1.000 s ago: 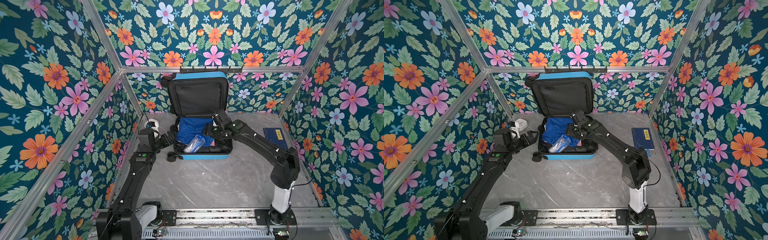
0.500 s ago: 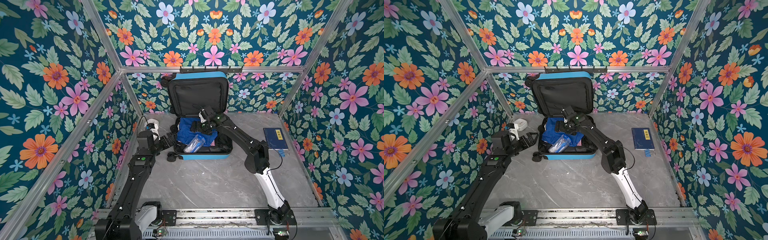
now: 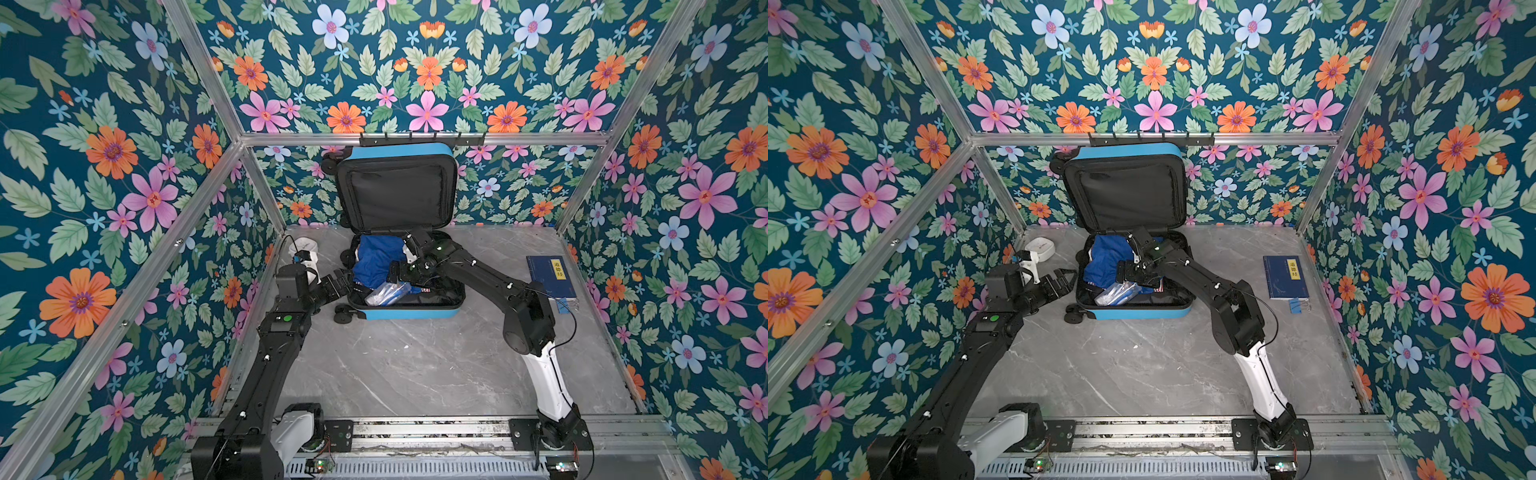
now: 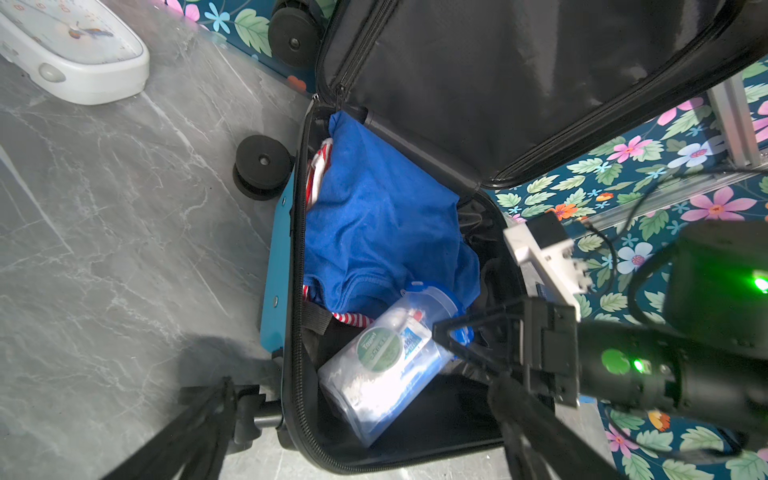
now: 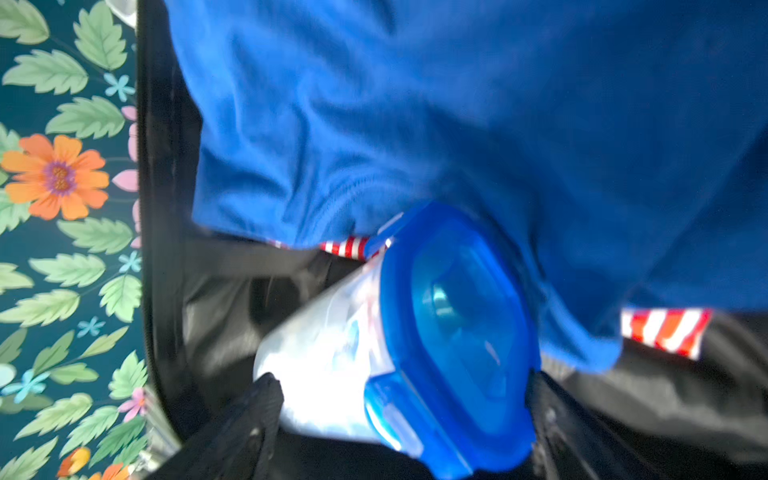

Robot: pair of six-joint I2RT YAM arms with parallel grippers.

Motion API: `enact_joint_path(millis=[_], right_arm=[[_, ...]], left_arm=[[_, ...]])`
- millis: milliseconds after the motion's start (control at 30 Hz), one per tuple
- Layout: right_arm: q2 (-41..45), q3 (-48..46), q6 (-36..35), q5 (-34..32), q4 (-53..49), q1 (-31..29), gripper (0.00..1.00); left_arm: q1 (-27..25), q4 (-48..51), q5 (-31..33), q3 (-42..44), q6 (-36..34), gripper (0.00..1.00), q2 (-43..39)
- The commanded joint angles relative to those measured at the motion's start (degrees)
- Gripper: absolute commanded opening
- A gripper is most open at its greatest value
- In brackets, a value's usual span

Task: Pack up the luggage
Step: 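Open the right gripper to release the container and withdraw it, then raise both grippers to the suitcase lid's far edge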

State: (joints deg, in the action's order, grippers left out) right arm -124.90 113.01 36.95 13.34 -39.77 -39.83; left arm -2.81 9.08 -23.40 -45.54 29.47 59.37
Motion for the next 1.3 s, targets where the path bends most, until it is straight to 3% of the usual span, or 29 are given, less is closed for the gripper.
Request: enact_joint_path(millis=[0, 233, 500, 767, 1000, 1133, 1267], right_arm=[[3.85, -5.08, 1.75, 2.52, 6.32, -0.63, 0.93], [9.76, -13.95, 2.63, 3.99, 8.70, -3.61, 0.92], [14.84, -22.29, 3.83, -2.47, 7.70, -4.20, 0.85], [15.69, -19.56, 2.08, -4.26, 6.91, -4.19, 0.69], [18.78, -13.02, -1.41, -9.61, 3.78, -2.00, 0.76], [22.96, -11.25, -2.36, -10.12, 7.15, 2.89, 0.80], [27.34, -12.60, -1.57, -9.08, 16.41, 8.68, 0.84]], left_arm=[[0.17, 0.32, 0.46, -0.47, -1.37, 1.00, -0.15], [0.36, 0.19, 0.12, -0.91, -1.44, 1.00, 0.58], [0.52, 0.54, -0.20, -1.74, -1.55, 1.00, 0.86], [0.59, -0.18, -0.71, -3.09, -1.08, 1.00, 1.81], [3.42, -1.83, -5.39, -15.52, 0.05, 1.00, 8.85], [6.81, -10.58, -13.36, -22.83, 6.36, 1.00, 15.30], [9.74, -28.23, -18.99, -25.85, 16.40, 1.00, 20.90]])
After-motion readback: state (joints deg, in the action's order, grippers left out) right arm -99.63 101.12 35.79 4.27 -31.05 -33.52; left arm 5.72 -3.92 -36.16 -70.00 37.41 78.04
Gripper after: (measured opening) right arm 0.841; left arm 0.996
